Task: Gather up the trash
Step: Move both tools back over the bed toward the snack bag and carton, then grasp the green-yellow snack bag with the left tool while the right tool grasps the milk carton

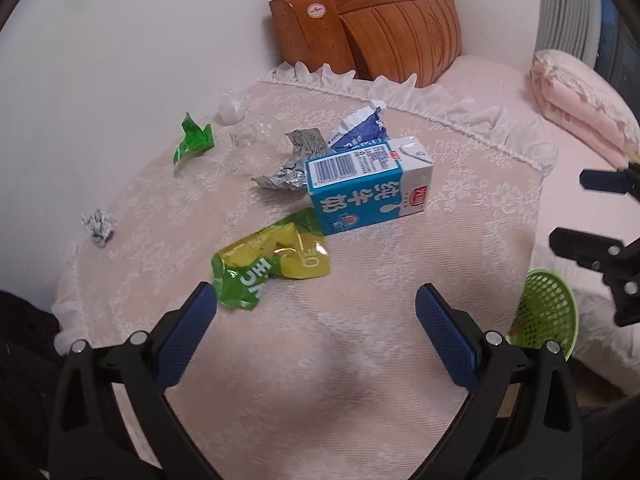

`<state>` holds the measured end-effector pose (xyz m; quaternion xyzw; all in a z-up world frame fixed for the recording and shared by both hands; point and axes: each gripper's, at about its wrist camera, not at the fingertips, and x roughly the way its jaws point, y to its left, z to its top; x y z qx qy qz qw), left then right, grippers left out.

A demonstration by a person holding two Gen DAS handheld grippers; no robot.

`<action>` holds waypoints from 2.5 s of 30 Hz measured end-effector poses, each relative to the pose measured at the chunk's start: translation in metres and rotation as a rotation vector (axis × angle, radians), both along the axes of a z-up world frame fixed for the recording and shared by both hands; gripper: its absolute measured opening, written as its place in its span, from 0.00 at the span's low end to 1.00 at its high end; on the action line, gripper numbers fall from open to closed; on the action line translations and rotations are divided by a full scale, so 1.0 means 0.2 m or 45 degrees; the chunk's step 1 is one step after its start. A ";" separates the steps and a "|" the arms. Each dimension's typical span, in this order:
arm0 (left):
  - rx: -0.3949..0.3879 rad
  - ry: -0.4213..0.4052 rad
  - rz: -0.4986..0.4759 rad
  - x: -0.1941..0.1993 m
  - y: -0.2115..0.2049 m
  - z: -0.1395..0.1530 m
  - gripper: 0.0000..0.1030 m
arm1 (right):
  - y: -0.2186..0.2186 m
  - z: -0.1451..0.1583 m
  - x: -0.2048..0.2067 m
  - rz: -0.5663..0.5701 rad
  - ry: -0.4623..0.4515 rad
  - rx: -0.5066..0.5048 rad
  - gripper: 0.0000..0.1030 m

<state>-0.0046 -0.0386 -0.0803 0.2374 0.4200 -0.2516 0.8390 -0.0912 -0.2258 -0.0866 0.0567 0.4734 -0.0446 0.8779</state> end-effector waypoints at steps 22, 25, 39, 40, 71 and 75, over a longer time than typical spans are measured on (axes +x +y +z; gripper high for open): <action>0.082 0.284 -0.589 0.52 0.02 -0.36 0.70 | 0.24 0.06 0.36 0.399 0.132 -0.338 0.98; 0.027 0.306 -0.561 0.53 0.05 -0.36 0.58 | 0.27 0.06 0.48 0.544 0.148 -0.378 0.98; -0.244 0.392 -0.198 0.49 0.20 -0.32 0.39 | 0.50 -0.22 0.89 1.046 0.360 -0.606 0.91; -0.258 0.398 -0.162 0.48 0.21 -0.32 0.39 | 0.51 -0.23 0.90 1.053 0.376 -0.602 0.83; -0.308 0.402 0.336 0.27 0.36 -0.38 0.59 | 0.38 -0.19 0.70 0.301 0.220 0.107 0.43; -0.246 0.356 0.317 0.27 0.33 -0.40 0.73 | 0.41 -0.22 0.71 0.308 0.232 0.097 0.43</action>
